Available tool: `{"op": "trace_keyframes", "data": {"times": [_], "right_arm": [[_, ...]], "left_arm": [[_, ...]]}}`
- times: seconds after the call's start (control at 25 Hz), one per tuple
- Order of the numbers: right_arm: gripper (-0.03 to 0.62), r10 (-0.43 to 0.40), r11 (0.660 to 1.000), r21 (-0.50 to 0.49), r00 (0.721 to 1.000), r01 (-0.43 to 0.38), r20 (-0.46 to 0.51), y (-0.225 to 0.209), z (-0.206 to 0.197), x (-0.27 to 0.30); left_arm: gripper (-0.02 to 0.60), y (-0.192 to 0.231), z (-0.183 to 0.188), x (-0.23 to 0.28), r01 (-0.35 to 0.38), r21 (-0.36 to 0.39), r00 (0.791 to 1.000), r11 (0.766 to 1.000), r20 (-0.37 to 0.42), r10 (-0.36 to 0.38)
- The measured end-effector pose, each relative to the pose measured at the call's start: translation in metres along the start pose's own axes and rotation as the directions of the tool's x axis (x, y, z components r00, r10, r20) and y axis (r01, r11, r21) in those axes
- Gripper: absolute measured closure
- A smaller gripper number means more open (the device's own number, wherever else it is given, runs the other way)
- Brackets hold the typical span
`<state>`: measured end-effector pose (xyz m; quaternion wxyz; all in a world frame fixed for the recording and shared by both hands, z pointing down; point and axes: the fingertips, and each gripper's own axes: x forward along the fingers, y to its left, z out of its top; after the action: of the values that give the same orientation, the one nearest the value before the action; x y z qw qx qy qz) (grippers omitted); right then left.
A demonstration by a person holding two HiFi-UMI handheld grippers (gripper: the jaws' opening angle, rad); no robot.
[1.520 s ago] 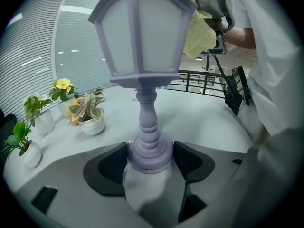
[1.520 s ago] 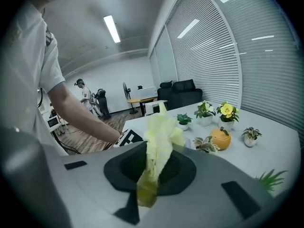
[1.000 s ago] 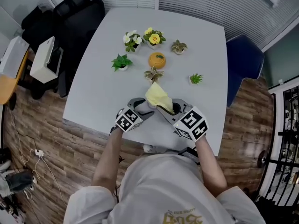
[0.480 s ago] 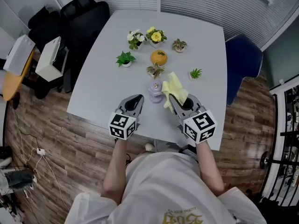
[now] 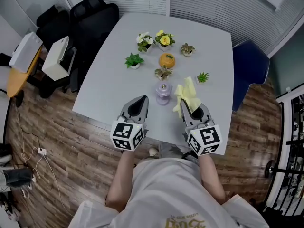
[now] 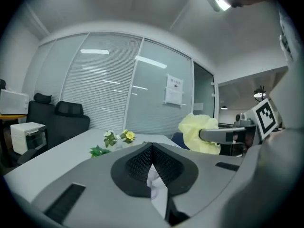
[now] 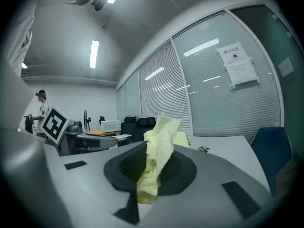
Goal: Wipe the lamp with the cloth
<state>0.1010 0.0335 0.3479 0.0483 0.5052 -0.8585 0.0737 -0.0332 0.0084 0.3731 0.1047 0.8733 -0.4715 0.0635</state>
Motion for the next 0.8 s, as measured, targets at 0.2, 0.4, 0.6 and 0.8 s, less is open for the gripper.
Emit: {"op": "trace_keyframes", "data": {"times": [0.2, 0.4, 0.6, 0.8], "right_arm": [[0.548, -0.027, 0.999, -0.032, 1.0, 0.028, 0.016, 0.003, 0.004, -0.006], [0.548, -0.038, 0.999, -0.032, 0.999, 0.039, 0.014, 0.002, 0.006, -0.009], [0.548, -0.038, 0.998, -0.039, 0.999, 0.039, 0.01, 0.004, 0.005, -0.012], [0.548, -0.034, 0.999, -0.038, 0.999, 0.034, 0.004, 0.007, 0.004, -0.009]], "left_arm": [[0.579, -0.003, 0.023, -0.012, -0.018, 0.016, 0.998, 1.0, 0.063, 0.017], [0.58, -0.004, 0.022, -0.017, -0.027, 0.052, 0.998, 0.998, 0.057, 0.024], [0.58, -0.005, 0.023, -0.02, -0.032, 0.06, 0.997, 0.998, 0.065, 0.028], [0.58, -0.002, 0.025, -0.022, -0.028, 0.042, 0.996, 0.999, 0.081, 0.024]]}}
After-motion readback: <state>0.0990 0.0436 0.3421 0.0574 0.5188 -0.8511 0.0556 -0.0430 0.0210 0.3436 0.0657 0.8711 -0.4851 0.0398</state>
